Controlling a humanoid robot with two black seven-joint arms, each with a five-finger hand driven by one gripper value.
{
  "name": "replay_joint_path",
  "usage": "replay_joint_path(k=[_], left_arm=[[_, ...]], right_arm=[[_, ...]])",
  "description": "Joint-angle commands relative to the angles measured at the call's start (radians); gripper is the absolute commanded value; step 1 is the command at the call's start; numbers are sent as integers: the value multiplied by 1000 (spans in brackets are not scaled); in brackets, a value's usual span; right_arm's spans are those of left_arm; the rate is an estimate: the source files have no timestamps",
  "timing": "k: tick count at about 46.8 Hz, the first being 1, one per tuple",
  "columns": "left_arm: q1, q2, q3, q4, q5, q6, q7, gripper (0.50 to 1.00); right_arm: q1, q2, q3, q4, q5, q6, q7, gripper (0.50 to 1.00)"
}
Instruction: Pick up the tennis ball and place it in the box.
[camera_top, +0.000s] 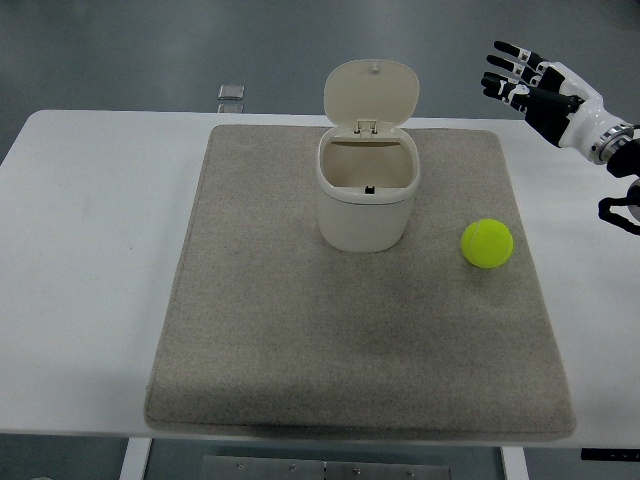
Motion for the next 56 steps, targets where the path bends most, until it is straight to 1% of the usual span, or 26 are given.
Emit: replay_joint_path(k=[1,7,14,28,31,35,39,41,49,56], left_arm=[[0,0,0,0,-1,0,0,996],[0,0,0,0,-1,0,0,996],[0,0,0,0,1,0,0,996],[0,0,0,0,1,0,0,996],[0,0,0,0,-1,0,0,996],[0,0,0,0,-1,0,0,996],[0,0,0,0,-1,0,0,996],[0,0,0,0,-1,0,0,996],[0,0,0,0,-1,0,0,996],[0,0,0,0,1,0,0,996]], right_arm=[[2,-35,3,45,-82,1,1,919],[4,-43,6,82,-203,-2,2,919],[4,-72,6,116,-332,1,8,919],[-1,-167,-9,220,-557,3,14,917],[-5,-182,-9,240,-609,11,14,917],[-9,-207,-8,254,-674,35,17,917],[-10,-228,-6,280,-724,63,40,917],[-12,-236,-8,295,-751,67,53,917],[-27,-261,-8,355,-873,69,82,917],[-50,-262,-9,375,-985,67,111,917]])
